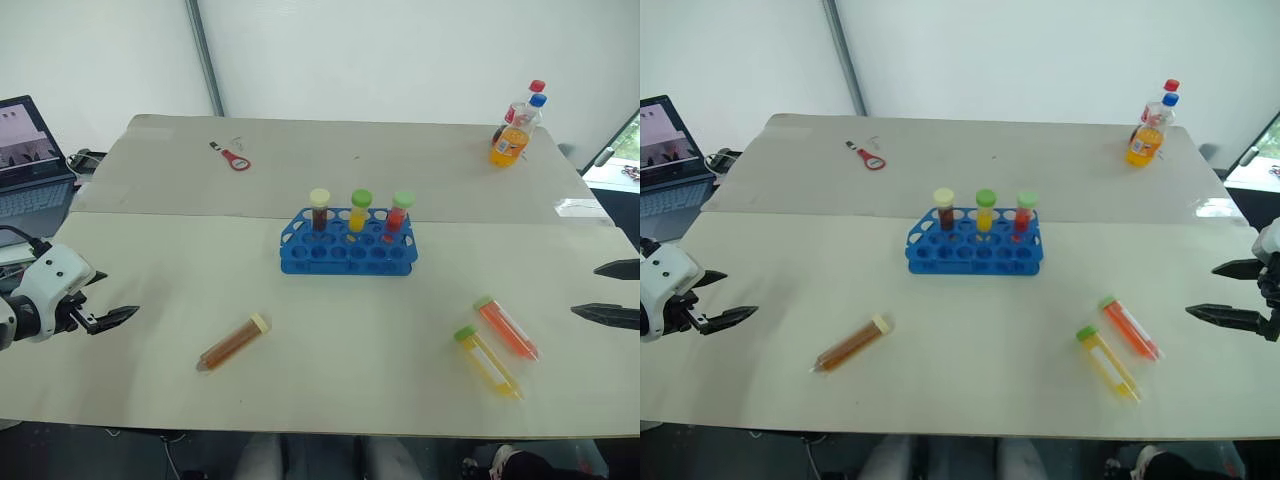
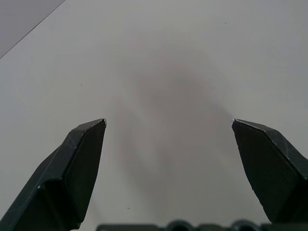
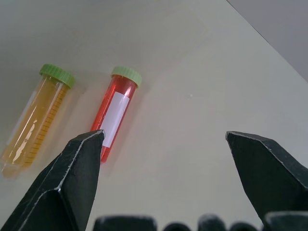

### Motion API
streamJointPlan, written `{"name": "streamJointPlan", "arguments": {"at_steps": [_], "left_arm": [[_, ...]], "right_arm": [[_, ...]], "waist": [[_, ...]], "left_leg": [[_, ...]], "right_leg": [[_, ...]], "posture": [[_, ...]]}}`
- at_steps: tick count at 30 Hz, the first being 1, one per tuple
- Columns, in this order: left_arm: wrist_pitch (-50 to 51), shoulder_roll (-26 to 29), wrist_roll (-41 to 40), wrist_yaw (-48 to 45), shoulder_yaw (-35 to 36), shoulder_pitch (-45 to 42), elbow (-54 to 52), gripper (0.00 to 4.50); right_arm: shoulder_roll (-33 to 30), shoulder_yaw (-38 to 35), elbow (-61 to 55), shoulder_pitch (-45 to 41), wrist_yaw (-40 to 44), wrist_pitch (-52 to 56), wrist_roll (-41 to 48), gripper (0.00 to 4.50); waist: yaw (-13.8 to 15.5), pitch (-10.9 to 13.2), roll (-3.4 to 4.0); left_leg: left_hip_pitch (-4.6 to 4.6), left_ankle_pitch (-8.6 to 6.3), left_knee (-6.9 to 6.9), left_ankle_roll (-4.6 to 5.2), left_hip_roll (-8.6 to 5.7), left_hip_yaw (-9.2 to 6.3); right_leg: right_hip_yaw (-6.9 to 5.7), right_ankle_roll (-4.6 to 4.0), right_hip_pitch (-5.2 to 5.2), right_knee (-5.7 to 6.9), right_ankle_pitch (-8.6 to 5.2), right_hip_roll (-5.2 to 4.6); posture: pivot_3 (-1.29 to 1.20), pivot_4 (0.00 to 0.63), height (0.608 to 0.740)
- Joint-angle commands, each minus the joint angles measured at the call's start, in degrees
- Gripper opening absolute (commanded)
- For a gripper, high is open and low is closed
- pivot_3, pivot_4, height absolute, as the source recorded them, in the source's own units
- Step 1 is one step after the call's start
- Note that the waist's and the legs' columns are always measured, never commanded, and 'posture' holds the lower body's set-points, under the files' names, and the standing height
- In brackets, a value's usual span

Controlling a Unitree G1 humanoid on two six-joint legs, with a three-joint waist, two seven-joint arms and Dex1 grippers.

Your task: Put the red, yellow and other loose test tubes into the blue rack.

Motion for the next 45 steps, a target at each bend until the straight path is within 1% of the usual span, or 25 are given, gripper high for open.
{"name": "streamJointPlan", "arguments": {"at_steps": [1, 3, 9, 12, 16, 20, 22, 24, 27, 31, 35, 41, 45], "left_arm": [[0.15, 0.64, 0.37, 0.73, 1.64, -1.14, -0.72, 4.44], [0.62, 1.07, 1.02, 1.25, 1.03, -1.80, -0.31, 4.44], [1.69, 0.83, -1.93, -2.27, 2.18, -1.83, -1.01, 4.44], [3.03, 0.03, -3.54, -2.58, 0.86, -4.32, -4.48, 4.44], [7.58, -1.69, -8.04, -4.52, -5.14, -9.68, -14.66, 4.44], [12.64, -5.04, -13.55, -5.97, -13.11, -16.32, -25.80, 4.44], [14.33, -6.32, -15.83, -7.41, -16.60, -19.06, -29.89, 4.44], [14.32, -7.97, -16.92, -8.90, -20.25, -21.85, -32.56, 4.44], [12.39, -10.17, -16.31, -10.97, -24.76, -25.96, -33.27, 4.44], [11.20, -14.03, -16.29, -11.89, -28.42, -30.52, -32.93, 4.44], [9.29, -16.69, -14.54, -12.32, -30.98, -31.95, -32.31, 4.44], [8.23, -17.92, -12.66, -11.41, -32.00, -30.66, -32.53, 4.44], [7.88, -18.45, -12.06, -10.76, -32.14, -30.40, -32.89, 4.44]], "right_arm": [[-0.19, -0.45, -0.47, -1.56, -0.19, 0.19, -0.17, 4.50], [-0.12, 0.07, 0.79, -2.53, -0.16, -0.32, -0.44, 4.50], [-0.18, 0.55, 0.95, -4.48, -0.51, 0.40, -0.40, 4.50], [0.28, 1.67, 0.48, -6.37, -1.66, 0.64, -0.53, 4.50], [1.10, 2.98, -1.92, -7.94, -2.91, 1.84, -0.38, 4.50], [1.91, 5.16, -6.21, -9.75, -4.89, 5.81, 0.24, 4.50], [1.40, 7.46, -9.23, -10.39, -6.44, 10.71, -0.12, 4.50], [0.02, 11.18, -13.01, -11.17, -8.01, 18.33, -0.39, 4.50], [-1.03, 17.28, -16.88, -14.21, -9.88, 29.07, -0.39, 4.50], [0.35, 24.20, -16.79, -19.81, -11.62, 37.62, -1.10, 4.50], [2.80, 30.97, -13.89, -24.24, -13.67, 39.23, -4.27, 4.50], [8.14, 38.68, -7.24, -30.18, -14.49, 39.34, -8.41, 4.50], [11.39, 41.43, -3.13, -33.11, -14.79, 41.35, -10.00, 4.50]], "waist": [[-0.01, 0.00, 0.00], [-0.01, 0.00, 0.00], [-0.02, 0.02, 0.03], [0.02, 0.03, 0.03], [0.58, 0.03, 0.02], [0.51, 0.03, 0.04], [0.27, 0.03, 0.04], [-0.08, 0.03, 0.04], [-0.14, 0.05, 0.08], [-0.01, 0.05, 0.09], [0.04, 0.05, 0.09], [0.02, 0.05, 0.09], [-0.01, 0.06, 0.09]], "left_leg": [[0.00, 0.00, 0.00, 0.00, 0.00, 0.00], [0.00, 0.00, 0.01, 0.00, 0.00, 0.00], [0.00, 0.00, 0.01, 0.00, 0.00, 0.00], [0.00, 0.00, 0.02, 0.00, 0.00, 0.00], [-0.03, 0.04, 0.11, -0.07, -0.02, -0.01], [-0.04, 0.04, 0.10, -0.07, -0.03, -0.01], [-0.07, 0.04, 0.10, -0.07, -0.03, -0.05], [-0.07, 0.04, 0.10, -0.07, -0.03, -0.10], [-0.06, 0.05, 0.11, -0.06, -0.04, -0.10], [-0.08, 0.06, 0.21, -0.07, -0.05, -0.12], [-0.13, 0.06, 0.25, -0.07, -0.07, -0.15], [-0.20, 0.06, 0.25, -0.06, -0.08, -0.17], [-0.20, 0.06, 0.27, -0.06, -0.08, -0.20]], "right_leg": [[0.00, 0.00, 0.00, 0.00, 0.00, 0.00], [0.00, 0.00, 0.00, 0.01, 0.00, 0.00], [0.00, 0.00, -0.01, 0.03, 0.00, 0.00], [0.00, 0.00, -0.01, 0.04, 0.00, 0.00], [-0.01, 0.01, 0.03, 0.09, 0.00, -0.02], [0.01, 0.01, 0.01, 0.12, 0.01, -0.01], [0.02, 0.01, -0.02, 0.18, 0.01, 0.01], [0.02, 0.01, -0.03, 0.20, 0.01, 0.03], [0.03, 0.01, -0.03, 0.21, 0.01, 0.03], [0.04, 0.01, -0.03, 0.20, 0.00, 0.04], [0.03, 0.02, -0.02, 0.17, 0.00, 0.04], [0.02, 0.02, -0.08, 0.14, 0.00, 0.04], [0.01, 0.02, -0.08, 0.17, 0.00, 0.04]], "posture": [[0.00, 0.150, 0.740], [0.00, 0.150, 0.740], [0.00, 0.150, 0.740], [0.00, 0.150, 0.740], [0.00, 0.150, 0.740], [0.00, 0.150, 0.740], [0.00, 0.150, 0.740], [0.00, 0.150, 0.740], [0.00, 0.150, 0.740], [0.00, 0.150, 0.740], [0.00, 0.150, 0.740], [0.00, 0.150, 0.740], [0.00, 0.150, 0.740]]}}
